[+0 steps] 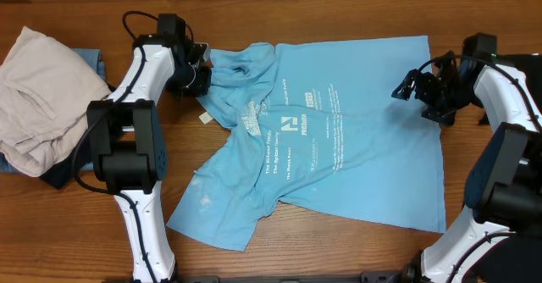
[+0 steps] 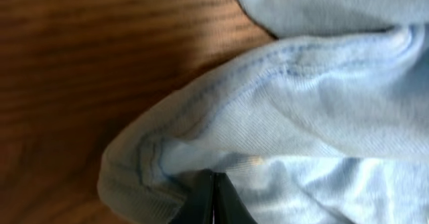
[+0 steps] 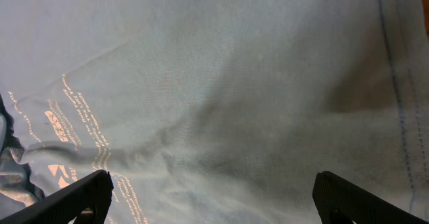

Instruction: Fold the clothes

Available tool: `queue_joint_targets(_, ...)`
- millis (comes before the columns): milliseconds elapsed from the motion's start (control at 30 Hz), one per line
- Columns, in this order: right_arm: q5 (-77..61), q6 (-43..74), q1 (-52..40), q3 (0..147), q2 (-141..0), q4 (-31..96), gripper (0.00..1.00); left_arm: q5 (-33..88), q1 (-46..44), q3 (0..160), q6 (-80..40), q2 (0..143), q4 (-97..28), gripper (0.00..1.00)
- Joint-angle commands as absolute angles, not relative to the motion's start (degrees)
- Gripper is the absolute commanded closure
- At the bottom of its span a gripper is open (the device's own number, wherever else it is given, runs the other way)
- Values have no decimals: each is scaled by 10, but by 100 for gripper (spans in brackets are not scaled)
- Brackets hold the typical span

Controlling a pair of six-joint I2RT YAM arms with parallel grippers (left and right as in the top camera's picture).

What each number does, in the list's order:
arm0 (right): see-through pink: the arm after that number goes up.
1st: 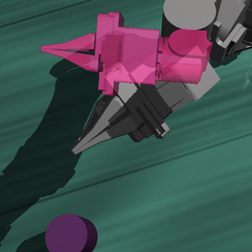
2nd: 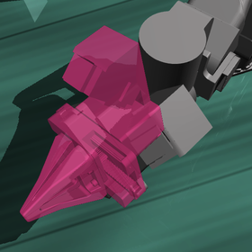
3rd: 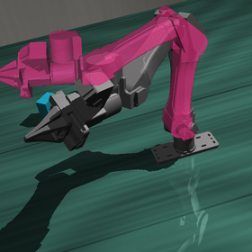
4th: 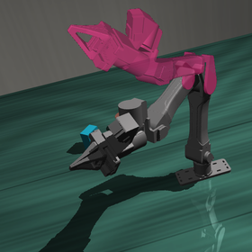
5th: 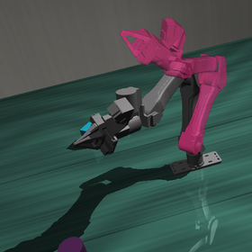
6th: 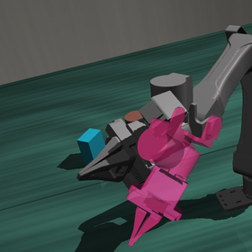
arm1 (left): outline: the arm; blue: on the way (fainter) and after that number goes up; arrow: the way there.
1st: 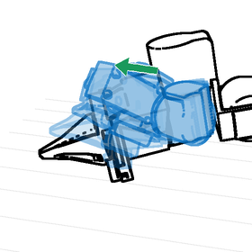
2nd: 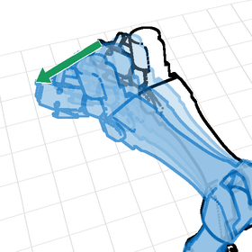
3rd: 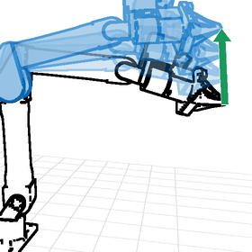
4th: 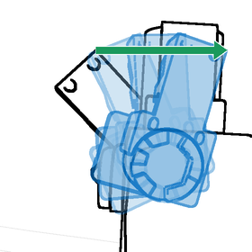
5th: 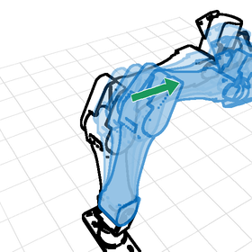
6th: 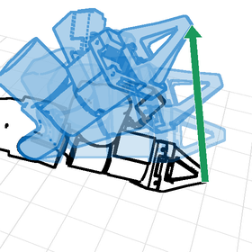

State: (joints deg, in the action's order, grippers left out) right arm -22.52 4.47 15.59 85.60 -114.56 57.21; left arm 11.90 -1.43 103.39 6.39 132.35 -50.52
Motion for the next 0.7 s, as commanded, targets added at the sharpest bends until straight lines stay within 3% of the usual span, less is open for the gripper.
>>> queue_joint_targets(0, -230, 47, 155, 866, -1132, 571, 0, 83, -16, 1023, 60, 1327, -487, 96)
queue_joint_targets(300, -230, 47, 155, 866, -1132, 571, 0, -70, -10, 1024, 78, 1367, -387, 96)
queue_joint_targets(433, -230, 47, 155, 866, -1132, 571, 0, -80, 9, 1025, 77, 1367, -346, 93)
queue_joint_targets(500, -230, 47, 155, 866, -1132, 571, 0, -79, 19, 1030, 77, 1367, -343, 88)
queue_joint_targets(667, -230, 47, 155, 866, -1132, 571, 0, -17, 23, 1151, 36, 1338, -449, 62)
